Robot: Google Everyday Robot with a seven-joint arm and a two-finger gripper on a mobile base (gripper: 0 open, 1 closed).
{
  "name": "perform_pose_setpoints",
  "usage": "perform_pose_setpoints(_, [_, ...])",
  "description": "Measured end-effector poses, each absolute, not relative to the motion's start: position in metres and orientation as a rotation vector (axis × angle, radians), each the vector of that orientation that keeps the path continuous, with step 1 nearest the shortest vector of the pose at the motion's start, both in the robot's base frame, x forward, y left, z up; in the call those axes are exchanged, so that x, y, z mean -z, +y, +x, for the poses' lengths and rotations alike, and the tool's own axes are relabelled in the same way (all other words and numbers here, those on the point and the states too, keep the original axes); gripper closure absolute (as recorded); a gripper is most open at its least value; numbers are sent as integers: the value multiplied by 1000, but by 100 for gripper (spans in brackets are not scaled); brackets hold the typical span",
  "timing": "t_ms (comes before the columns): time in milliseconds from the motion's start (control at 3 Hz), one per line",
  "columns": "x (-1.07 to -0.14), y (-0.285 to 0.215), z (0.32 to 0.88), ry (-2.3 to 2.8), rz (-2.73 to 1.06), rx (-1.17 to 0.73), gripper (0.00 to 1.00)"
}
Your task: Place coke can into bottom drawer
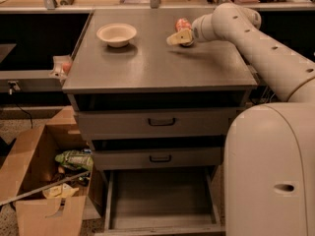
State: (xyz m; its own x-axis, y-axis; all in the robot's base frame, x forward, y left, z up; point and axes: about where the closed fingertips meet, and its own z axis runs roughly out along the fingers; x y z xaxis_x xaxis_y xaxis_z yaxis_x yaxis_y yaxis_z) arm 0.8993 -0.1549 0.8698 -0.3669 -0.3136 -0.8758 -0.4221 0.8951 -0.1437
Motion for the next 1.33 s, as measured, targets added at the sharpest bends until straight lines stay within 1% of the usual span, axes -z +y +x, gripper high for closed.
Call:
perform_pose_setpoints(667, [-860,-142,920,1973,-513,-136,1])
perform_pose_setpoints(1000, [-857,-140,926,1970,-507,-139,20])
perform_pose_setpoints(1333, [-857,-140,926,1970,-507,-140,43])
